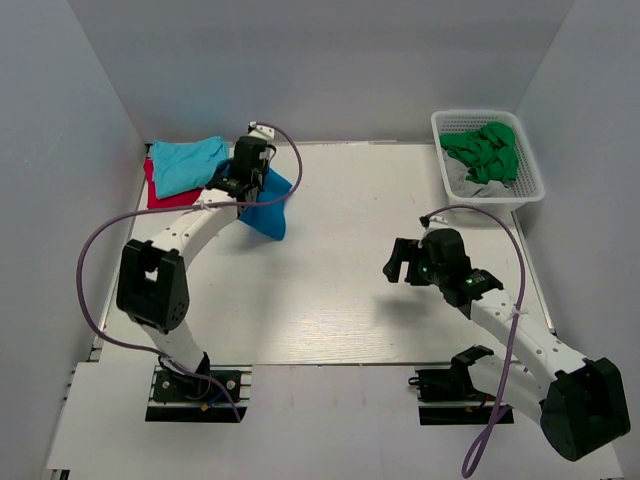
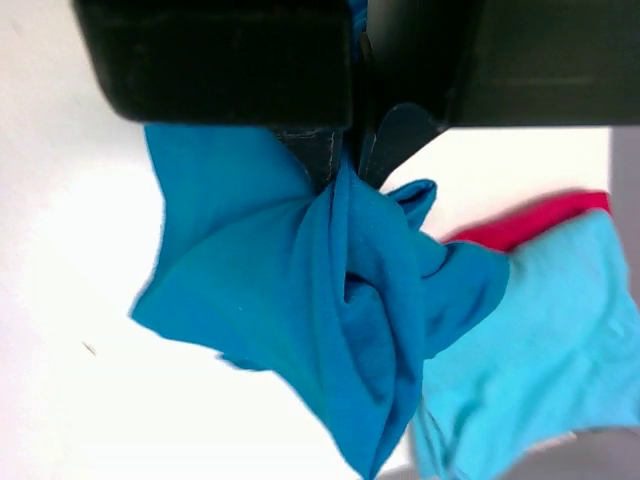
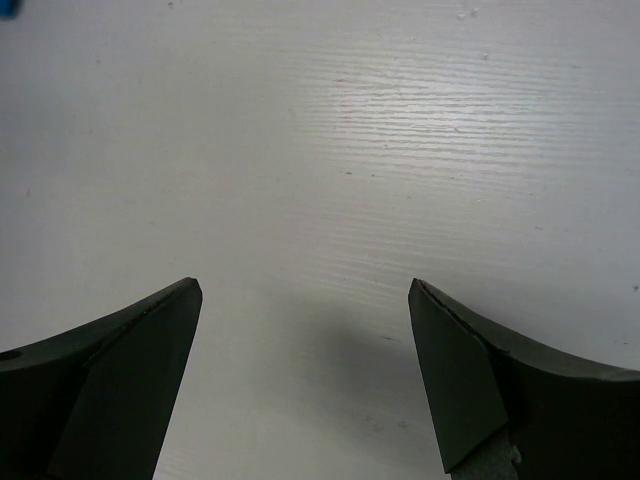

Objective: Fold and stack the t-shirts
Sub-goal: Put the neatly folded tshirt into the corner of the board with the left arm

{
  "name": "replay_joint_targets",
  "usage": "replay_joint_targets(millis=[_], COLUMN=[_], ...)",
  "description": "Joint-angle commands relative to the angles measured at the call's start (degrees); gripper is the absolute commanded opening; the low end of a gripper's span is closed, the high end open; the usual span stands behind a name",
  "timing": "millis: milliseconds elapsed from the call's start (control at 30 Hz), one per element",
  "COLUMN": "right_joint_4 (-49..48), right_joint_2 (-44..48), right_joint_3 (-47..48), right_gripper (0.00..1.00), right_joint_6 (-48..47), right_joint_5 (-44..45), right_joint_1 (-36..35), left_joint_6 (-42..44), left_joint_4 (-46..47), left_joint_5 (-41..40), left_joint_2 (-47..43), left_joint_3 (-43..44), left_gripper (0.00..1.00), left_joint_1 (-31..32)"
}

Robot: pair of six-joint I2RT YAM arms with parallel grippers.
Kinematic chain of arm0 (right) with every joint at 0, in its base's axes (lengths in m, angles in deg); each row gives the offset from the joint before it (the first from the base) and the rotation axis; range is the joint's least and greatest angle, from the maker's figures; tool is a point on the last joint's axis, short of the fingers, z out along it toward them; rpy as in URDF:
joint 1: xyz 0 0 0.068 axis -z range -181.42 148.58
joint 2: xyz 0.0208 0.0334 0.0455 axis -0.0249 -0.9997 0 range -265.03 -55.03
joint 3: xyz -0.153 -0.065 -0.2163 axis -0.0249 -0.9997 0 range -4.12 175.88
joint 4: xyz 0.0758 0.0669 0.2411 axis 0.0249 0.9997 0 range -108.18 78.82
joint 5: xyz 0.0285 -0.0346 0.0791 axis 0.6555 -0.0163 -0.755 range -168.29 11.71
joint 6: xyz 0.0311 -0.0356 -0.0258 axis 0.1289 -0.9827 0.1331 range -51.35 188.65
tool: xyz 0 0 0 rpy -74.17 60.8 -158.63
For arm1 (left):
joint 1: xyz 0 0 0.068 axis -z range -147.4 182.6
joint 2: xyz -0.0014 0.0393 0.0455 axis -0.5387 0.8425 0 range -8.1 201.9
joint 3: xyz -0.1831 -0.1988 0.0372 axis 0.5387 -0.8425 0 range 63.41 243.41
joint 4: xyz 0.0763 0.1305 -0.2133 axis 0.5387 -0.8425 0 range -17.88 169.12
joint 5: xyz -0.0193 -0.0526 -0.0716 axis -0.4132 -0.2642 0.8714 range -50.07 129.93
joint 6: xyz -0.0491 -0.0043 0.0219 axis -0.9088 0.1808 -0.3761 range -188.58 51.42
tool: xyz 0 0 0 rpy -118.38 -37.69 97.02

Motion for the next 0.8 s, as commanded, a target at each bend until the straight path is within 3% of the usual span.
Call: replay_joint_targets(millis=[0,467,767], right_joint_4=[-2.64,-6.24,-8.44], right_joint_2=[0.27,0.80,-3.77], right_joint_3=[2.14,0.91,3.36], right_gripper=[0.90,0.90,0.90], right_joint_6=[0.16,1.04,1.74], right_joint_5=[5.17,9.57,7.99], right_joint_1=[0.12,0.03,0.12], left_joint_6=[4.35,14.55,15.08], left_joint_4=[-0.84,-3.48,-8.04], left_joint_5=[0.95,11.48,15.81], left_joint_2=[3.02,12.34,18.49], left_joint_3=[6.93,25.22,38.49], left_gripper=[0.00,0.00,0.00], left_joint_1=[-3.28,-11.38,-15.77])
